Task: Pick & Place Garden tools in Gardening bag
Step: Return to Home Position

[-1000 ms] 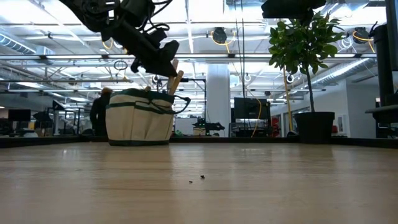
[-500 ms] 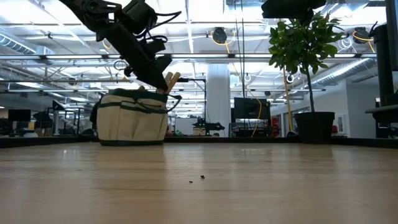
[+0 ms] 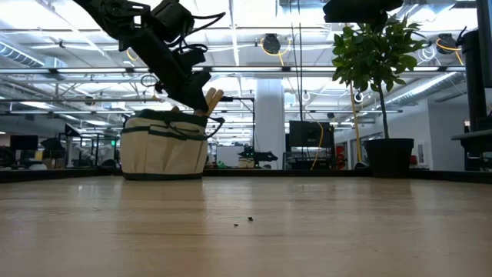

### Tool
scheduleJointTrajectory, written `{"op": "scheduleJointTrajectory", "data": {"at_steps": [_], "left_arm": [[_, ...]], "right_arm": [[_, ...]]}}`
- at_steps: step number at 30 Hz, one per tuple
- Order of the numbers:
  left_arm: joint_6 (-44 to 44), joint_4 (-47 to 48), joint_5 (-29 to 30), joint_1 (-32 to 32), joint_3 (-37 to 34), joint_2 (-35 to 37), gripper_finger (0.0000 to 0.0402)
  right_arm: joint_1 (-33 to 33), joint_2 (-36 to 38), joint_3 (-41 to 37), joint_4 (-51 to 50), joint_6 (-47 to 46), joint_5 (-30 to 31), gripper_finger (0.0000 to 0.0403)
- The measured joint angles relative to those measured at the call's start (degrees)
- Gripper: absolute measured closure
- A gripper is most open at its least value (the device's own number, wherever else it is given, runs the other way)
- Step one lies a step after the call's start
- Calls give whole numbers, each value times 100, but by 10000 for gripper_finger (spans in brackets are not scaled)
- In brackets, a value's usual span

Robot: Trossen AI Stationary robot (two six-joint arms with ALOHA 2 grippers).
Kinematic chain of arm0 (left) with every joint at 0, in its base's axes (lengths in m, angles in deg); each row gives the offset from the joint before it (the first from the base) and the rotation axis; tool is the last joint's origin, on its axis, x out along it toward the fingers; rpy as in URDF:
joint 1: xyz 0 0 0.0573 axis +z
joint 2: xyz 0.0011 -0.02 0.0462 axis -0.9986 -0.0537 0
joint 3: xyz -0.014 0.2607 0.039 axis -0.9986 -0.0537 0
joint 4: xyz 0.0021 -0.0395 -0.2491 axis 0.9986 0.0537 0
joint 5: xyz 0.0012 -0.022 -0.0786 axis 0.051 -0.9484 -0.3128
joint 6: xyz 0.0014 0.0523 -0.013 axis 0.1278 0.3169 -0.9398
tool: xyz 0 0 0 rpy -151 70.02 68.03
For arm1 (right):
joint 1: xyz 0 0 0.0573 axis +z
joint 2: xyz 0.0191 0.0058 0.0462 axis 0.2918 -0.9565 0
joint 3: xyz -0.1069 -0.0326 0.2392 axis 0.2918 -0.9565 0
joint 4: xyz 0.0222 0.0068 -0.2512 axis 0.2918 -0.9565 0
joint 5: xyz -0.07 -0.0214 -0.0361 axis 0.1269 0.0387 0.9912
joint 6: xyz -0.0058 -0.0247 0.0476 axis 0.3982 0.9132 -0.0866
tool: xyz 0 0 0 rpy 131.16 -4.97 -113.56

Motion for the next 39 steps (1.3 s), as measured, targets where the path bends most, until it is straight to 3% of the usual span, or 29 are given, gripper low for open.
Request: {"op": "scheduleJointTrajectory", "data": {"at_steps": [7,14,19,26,31,39], "left_arm": [[424,-31,-1,-15,-7,367,219],[74,72,-259,-339,-2,1525,219],[-573,730,-612,-680,2,2541,218],[-1203,1930,-620,-1061,2,3614,218],[-1810,2519,-714,-1322,2,4037,217],[-1844,2929,-1108,-1736,0,4367,217]], "right_arm": [[1,0,0,0,0,0,298],[0,2,0,-2,61,0,298],[1,92,0,-179,330,-2,298],[1,466,-3,-772,288,-2,298],[1,898,-4,-1304,18,-2,298],[4,1613,-4,-2033,-322,-15,298]]}}
